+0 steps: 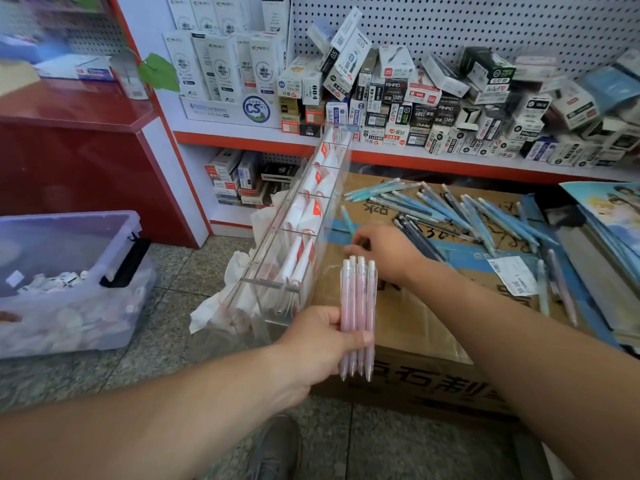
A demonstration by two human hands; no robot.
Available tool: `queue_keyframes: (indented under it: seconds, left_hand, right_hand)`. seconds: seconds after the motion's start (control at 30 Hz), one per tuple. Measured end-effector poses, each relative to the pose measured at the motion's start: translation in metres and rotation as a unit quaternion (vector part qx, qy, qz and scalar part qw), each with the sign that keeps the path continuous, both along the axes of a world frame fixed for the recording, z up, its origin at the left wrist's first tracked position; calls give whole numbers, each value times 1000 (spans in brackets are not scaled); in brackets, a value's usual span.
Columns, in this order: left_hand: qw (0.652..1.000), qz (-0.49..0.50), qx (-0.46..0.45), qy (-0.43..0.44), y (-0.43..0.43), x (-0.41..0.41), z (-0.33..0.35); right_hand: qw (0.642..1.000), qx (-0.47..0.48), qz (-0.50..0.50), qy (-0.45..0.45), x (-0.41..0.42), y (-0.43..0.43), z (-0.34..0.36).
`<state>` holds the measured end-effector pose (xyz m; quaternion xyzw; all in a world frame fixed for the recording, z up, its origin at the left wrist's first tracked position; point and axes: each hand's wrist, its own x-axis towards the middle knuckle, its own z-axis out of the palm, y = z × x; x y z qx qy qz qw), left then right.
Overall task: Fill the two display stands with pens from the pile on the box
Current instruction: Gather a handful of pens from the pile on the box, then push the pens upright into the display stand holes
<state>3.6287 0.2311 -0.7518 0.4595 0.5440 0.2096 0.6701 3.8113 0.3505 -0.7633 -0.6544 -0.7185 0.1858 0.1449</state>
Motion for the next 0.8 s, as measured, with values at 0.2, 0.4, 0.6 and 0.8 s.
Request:
queue_keyframes:
  seconds: [0.2,0.4,0.6,0.8]
  left_hand:
    - [1000,1,6,-18,11,10,3]
    - [999,0,21,-27,15,23,4]
    - [999,0,40,-27,16,41,12]
    - [996,-51,21,-64,5,83,29]
  right_hand:
    - [994,-38,-100,29,20,-13,6]
    - [987,-108,-118,13,36,-33,24]
    - [969,-132,-165,129,58,-81,52]
    - [942,-117,-207,235,96,-154,87]
